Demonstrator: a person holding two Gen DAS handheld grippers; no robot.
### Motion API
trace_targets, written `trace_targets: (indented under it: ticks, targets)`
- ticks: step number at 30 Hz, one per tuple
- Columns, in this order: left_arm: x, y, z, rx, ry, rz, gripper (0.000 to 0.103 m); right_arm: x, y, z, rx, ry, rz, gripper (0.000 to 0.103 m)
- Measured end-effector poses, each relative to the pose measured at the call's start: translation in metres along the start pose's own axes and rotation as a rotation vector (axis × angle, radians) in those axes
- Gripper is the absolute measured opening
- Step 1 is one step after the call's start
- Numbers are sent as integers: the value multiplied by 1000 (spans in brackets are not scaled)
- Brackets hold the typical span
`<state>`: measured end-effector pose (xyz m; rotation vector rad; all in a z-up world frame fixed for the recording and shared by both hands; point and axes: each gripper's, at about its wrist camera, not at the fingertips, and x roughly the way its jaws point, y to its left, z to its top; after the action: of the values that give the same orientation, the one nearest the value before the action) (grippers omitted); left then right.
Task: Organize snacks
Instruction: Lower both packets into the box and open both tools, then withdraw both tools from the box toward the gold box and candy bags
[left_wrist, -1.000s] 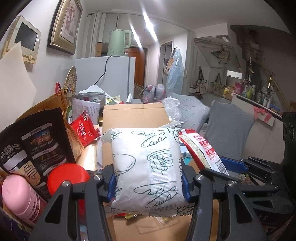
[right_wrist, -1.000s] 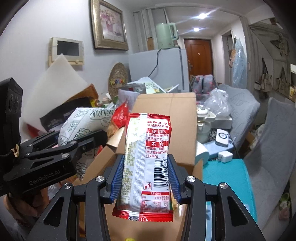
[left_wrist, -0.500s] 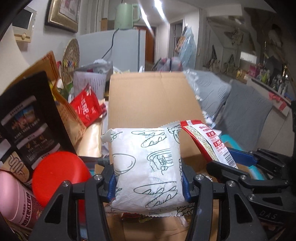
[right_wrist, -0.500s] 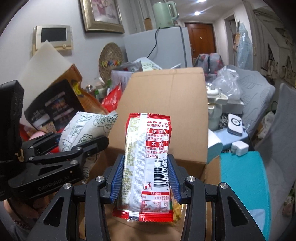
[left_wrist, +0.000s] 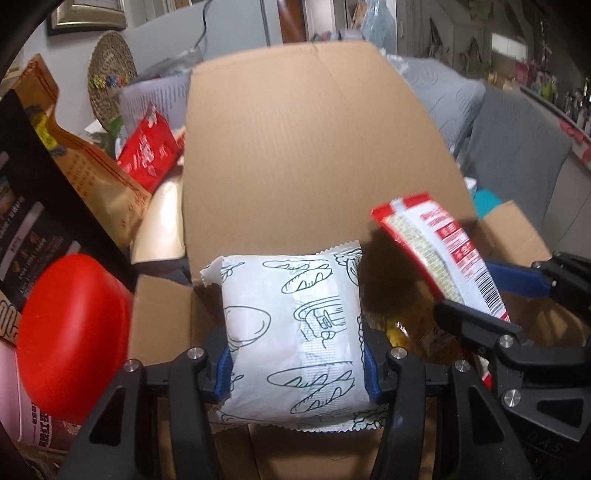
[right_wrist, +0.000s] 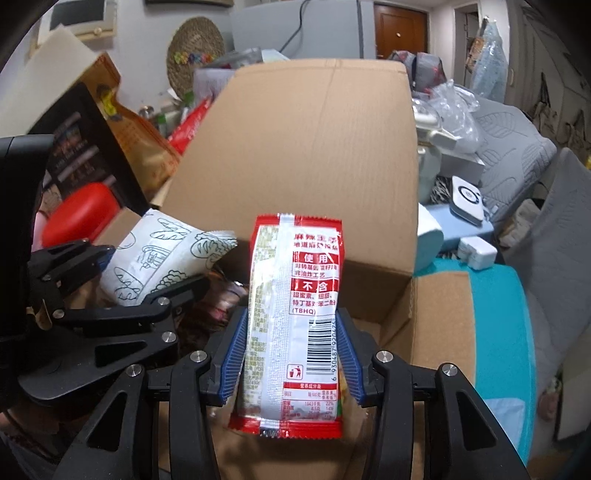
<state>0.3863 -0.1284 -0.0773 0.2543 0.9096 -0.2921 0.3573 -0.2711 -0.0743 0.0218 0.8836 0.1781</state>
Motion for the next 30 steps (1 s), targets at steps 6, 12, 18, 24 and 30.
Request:
trace_targets:
  ticks: [6, 12, 18, 24, 30]
  targets:
    - [9, 1, 0, -12, 40, 9, 53, 6, -2, 0, 16, 35, -59, 56]
    - [3, -2, 0, -10, 36, 68, 58, 6, -6, -1, 32, 42, -91, 66]
    - [-15, 6, 2, -39, -11, 99, 65, -2, -3, -2, 31, 28, -107, 71]
    - [-39, 13, 1, -55, -46, 96, 65, -21, 7, -2, 27, -14, -88, 71]
    - [-80, 18, -2, -68, -104, 90, 66, -55, 18, 0, 15, -77, -80, 71]
